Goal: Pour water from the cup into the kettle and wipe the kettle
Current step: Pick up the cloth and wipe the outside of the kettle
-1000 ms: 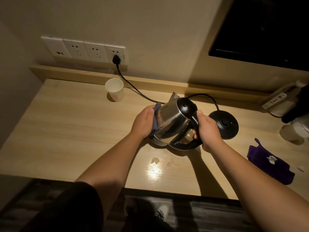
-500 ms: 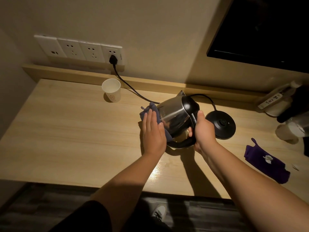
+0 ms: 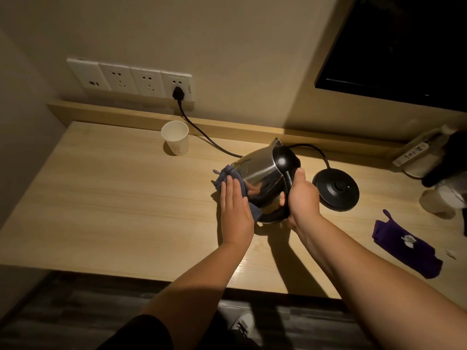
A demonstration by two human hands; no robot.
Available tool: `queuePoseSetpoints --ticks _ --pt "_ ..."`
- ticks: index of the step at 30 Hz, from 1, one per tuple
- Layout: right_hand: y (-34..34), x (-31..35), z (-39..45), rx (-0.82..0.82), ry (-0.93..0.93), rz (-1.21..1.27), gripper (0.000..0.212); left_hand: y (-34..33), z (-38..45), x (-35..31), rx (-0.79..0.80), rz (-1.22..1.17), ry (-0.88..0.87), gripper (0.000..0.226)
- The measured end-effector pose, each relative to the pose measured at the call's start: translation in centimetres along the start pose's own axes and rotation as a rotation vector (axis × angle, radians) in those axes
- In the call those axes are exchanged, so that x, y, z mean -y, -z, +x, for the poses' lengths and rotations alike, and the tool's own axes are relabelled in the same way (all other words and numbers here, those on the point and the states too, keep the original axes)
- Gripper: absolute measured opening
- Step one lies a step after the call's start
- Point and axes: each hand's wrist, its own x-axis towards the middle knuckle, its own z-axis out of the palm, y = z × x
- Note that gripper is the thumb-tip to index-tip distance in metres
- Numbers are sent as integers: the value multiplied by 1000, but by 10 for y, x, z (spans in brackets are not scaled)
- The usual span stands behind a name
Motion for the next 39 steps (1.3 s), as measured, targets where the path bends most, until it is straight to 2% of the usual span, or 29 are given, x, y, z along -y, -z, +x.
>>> queuePoseSetpoints --ticks 6,10,12,16,18,22,26,30,34,39 --pt "-4 2 -3 -23 11 -1 46 6 -14 -6 90 15 63 55" --pt "-6 6 -5 -45 59 -29 48 6 -32 -6 266 -3 69 55" --pt "-6 7 -6 -44 117 -86 49 6 -41 -7 382 -41 99 56" --pt "-2 7 -4 -57 248 -209 51 21 -34 -16 412 -132 26 47" --pt "2 8 -1 -52 266 -233 51 31 -29 -21 479 -159 30 44" --pt "11 5 7 -28 351 -366 51 44 -26 -24 657 -286 190 41" --pt "26 3 14 14 377 -492 48 67 -29 -31 606 -613 451 37" --pt "47 5 22 41 420 -603 46 85 -31 -12 555 -688 578 35" --pt "70 17 39 101 436 -682 47 103 -27 2 518 -756 643 34" --pt "104 42 62 290 484 -820 37 115 -15 -2 534 -838 643 35"
